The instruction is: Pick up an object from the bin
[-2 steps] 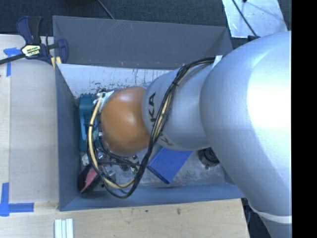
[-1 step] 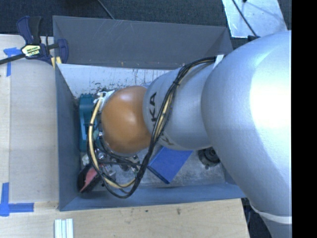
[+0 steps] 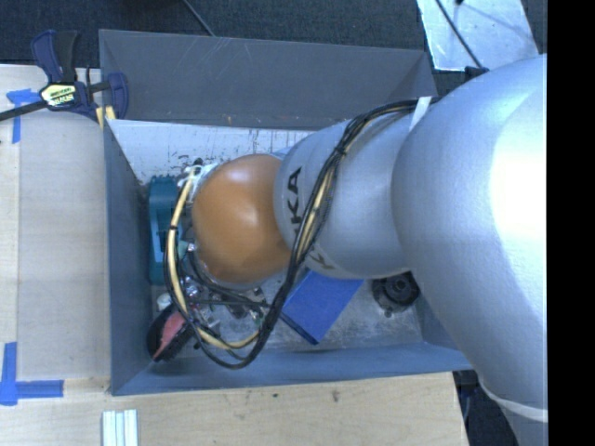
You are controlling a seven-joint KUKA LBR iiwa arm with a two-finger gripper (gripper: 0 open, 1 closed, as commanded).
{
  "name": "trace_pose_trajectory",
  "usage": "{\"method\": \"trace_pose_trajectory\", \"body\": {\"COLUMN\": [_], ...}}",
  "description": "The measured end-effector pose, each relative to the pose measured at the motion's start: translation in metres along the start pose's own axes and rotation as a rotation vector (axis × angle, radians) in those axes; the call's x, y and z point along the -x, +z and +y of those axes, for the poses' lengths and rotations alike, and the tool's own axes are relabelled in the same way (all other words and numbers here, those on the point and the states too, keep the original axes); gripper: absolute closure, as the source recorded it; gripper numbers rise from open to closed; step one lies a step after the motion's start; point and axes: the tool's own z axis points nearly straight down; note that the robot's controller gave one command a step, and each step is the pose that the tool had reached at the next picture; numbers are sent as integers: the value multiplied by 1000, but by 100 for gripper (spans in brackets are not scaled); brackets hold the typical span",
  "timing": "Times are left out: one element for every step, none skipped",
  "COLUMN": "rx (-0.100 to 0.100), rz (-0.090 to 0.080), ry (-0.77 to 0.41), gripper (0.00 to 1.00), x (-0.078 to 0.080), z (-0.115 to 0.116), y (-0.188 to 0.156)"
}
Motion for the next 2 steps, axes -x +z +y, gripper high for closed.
{"method": "trace_pose_trajectory", "body": {"rx": [-1, 0], "rz": [-2, 1], "ry": [0, 1], "gripper": [100, 100], "x": [2, 1], "z": [0, 0], "y": [-11, -18]}}
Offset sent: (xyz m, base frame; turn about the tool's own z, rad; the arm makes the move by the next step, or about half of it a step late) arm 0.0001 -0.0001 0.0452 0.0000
